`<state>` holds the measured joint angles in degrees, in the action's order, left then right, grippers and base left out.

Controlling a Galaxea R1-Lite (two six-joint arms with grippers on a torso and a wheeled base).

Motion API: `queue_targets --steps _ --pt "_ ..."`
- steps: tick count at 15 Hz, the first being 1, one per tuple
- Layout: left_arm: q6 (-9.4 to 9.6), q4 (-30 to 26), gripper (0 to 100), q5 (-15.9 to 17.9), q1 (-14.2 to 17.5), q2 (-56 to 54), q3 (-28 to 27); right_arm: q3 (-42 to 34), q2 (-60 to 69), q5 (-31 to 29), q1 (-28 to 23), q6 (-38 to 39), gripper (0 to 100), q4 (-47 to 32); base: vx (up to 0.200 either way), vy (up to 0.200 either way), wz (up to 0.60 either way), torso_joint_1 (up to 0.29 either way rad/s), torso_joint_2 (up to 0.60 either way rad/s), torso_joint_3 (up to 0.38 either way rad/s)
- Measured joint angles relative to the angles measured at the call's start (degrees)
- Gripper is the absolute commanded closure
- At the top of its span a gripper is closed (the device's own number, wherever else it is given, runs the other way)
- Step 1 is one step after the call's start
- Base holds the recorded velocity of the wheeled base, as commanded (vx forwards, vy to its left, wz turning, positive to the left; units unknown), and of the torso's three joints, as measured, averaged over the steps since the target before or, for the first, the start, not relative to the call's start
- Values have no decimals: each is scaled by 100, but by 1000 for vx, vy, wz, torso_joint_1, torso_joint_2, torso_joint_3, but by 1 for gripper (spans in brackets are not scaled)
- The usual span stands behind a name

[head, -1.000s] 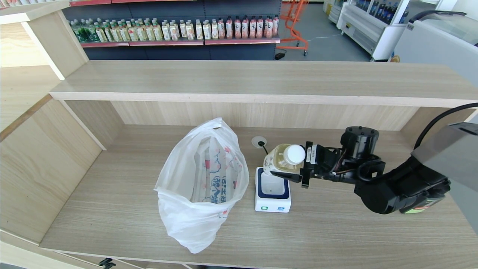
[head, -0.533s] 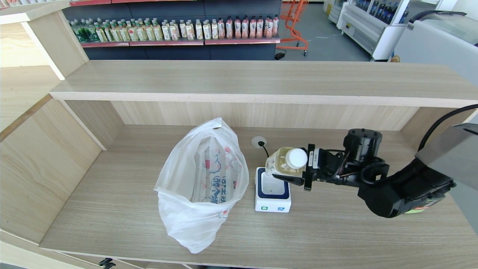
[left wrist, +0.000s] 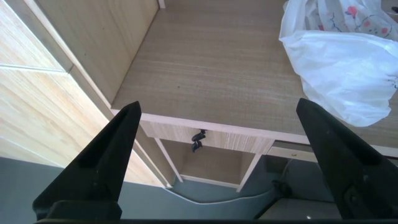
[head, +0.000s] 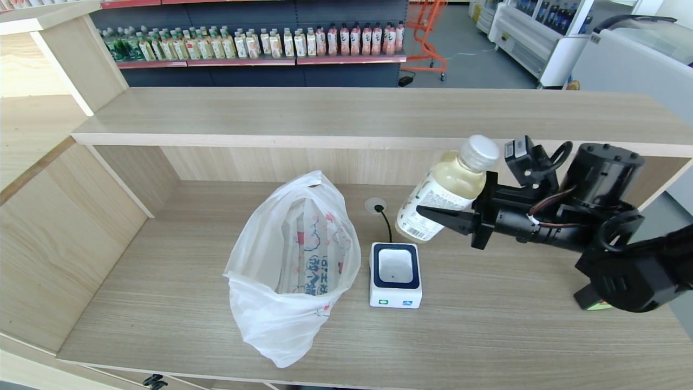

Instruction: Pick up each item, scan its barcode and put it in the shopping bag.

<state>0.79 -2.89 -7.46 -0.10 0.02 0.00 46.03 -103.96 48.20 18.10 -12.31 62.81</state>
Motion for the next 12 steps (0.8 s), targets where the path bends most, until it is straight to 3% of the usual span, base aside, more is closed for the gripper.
queue_targets --steps 3,6,9,12 --pt "0 -1 0 2 0 0 0 -339 1067 -819 77 1068 100 -1496 0 0 0 0 0 0" --pt "5 0 0 2 2 0 0 -561 1677 -1586 100 1381 100 -1774 0 0 0 0 0 0" --pt "13 -1 0 2 0 0 0 -794 2111 -1703 77 1390 100 -2364 0 0 0 0 0 0" --pt "-11 -1 0 0 0 0 0 -811 2398 -1809 151 1551 100 -2781 0 200 0 -4 2 5"
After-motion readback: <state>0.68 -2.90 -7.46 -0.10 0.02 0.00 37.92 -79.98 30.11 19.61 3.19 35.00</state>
